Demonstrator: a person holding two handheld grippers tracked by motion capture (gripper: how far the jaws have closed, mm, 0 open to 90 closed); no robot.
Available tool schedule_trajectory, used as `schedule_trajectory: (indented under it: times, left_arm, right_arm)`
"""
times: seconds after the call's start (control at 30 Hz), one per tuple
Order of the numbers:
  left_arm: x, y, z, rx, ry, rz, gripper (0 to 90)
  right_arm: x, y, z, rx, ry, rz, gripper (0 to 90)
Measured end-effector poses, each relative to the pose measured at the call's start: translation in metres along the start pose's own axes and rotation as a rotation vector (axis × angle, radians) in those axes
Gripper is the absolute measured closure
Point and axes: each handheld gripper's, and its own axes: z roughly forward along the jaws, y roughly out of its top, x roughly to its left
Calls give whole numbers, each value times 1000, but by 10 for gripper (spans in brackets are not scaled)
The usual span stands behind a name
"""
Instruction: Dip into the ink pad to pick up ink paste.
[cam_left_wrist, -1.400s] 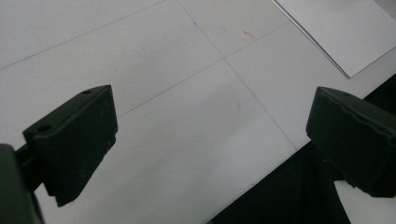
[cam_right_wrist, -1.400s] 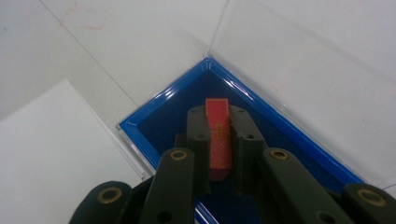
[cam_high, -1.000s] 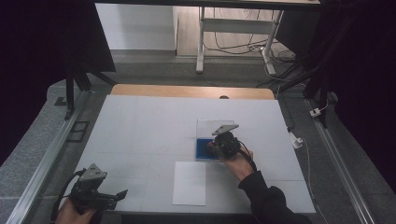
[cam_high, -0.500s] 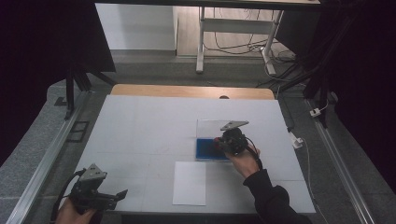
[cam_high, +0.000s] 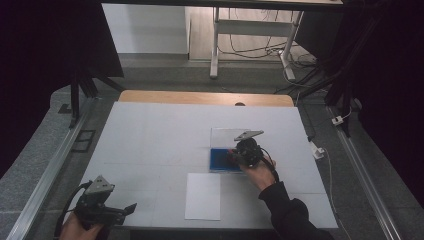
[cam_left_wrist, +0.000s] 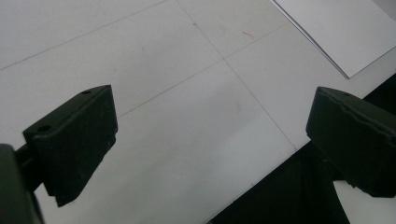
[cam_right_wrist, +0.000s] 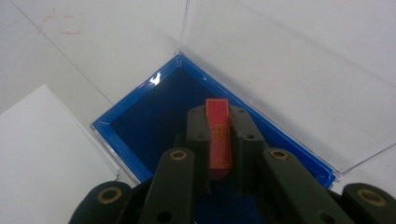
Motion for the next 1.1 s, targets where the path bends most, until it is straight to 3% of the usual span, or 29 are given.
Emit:
schedule_trajectory:
  times: [0.17, 0.27, 0.4, 0.63, 0.73, 0.83, 0.87, 1.0, 1.1]
  left_arm:
    - [0, 0, 0, 2, 0, -1, 29]
    - [0, 0, 1, 4, 2, 0, 29]
    - [0, 0, 1, 3, 1, 0, 30]
    - [0, 0, 0, 1, -1, -1, 30]
    - [0, 0, 0, 0, -1, -2, 29]
    - [0, 0, 0, 0, -1, -2, 30]
    - [0, 0, 0, 1, -1, -2, 30]
    - [0, 0, 1, 2, 1, 0, 30]
    - [0, 0, 0, 1, 0, 0, 30]
  right_arm:
    - [14, 2, 2, 20, -68, -94, 802]
    - [17, 2, 2, 24, -85, -117, 802]
    - [11, 1, 2, 11, -53, -75, 803]
    - [-7, -4, 1, -25, 40, 46, 804]
    - [-4, -4, 1, -21, 27, 23, 803]
    - [6, -2, 2, -8, -28, -43, 803]
    - [6, -2, 2, -8, -28, -43, 803]
    - [16, -1, 2, 5, -81, -117, 803]
    - [13, -1, 2, 1, -64, -103, 803]
